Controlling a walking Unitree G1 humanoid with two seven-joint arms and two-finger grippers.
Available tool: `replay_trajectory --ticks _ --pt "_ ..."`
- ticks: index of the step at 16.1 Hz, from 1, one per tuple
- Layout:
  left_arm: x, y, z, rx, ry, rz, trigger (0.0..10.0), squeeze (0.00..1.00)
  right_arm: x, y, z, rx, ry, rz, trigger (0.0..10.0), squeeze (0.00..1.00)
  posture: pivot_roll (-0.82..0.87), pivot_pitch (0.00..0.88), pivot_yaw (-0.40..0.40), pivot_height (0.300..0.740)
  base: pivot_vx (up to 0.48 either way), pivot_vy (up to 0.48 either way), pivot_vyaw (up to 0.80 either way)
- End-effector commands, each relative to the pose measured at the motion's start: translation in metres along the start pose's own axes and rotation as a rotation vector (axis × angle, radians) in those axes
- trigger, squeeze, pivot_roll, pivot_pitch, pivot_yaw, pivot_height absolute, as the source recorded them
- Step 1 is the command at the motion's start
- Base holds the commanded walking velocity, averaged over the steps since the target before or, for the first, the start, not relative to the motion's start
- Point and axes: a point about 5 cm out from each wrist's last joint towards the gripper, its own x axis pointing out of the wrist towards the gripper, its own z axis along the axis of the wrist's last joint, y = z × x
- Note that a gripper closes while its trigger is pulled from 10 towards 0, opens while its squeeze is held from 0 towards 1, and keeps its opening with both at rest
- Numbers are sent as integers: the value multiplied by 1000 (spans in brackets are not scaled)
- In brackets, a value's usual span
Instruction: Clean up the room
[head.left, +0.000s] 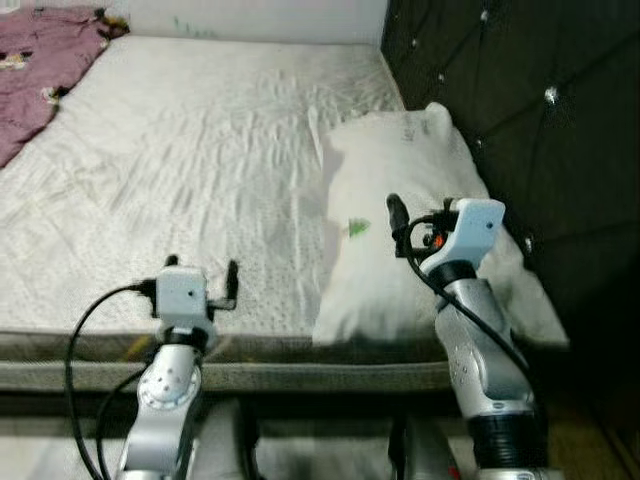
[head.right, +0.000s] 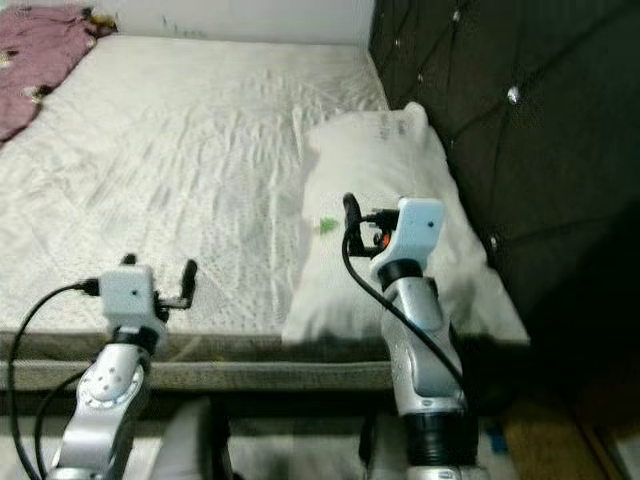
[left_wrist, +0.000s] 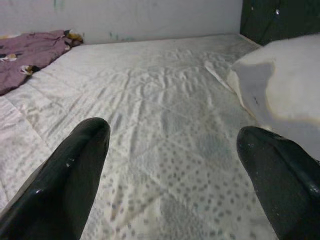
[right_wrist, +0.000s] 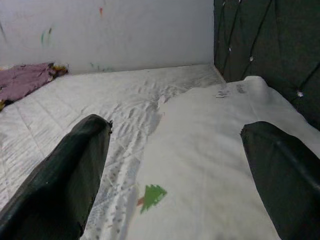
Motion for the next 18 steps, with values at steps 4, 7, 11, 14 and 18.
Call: replay_trajectory --ticks 4,7,11,14,18 --pt "-2 -14 -3 -40 13 -36 10000 0 -6 2 -16 71 64 -76 10000 0 -15 2 15 724 0 0 0" --pt "0 -23 2 -69 4 -88 10000 0 -7 -2 -11 52 52 -88 10000 0 -15 8 1 740 0 0 0" --pt "-1 -15 4 -54 -1 -77 10000 0 -16 -22 -14 4 87 -149 10000 0 -12 20 -7 740 0 0 0" --pt "-3 -16 0 -60 21 -79 10000 0 -25 -26 -20 -7 119 -167 10000 0 -21 36 -12 740 0 0 0" --pt "-3 -21 3 -86 17 -89 10000 0 -26 -21 -22 12 141 -149 10000 0 -24 47 -19 740 0 0 -341"
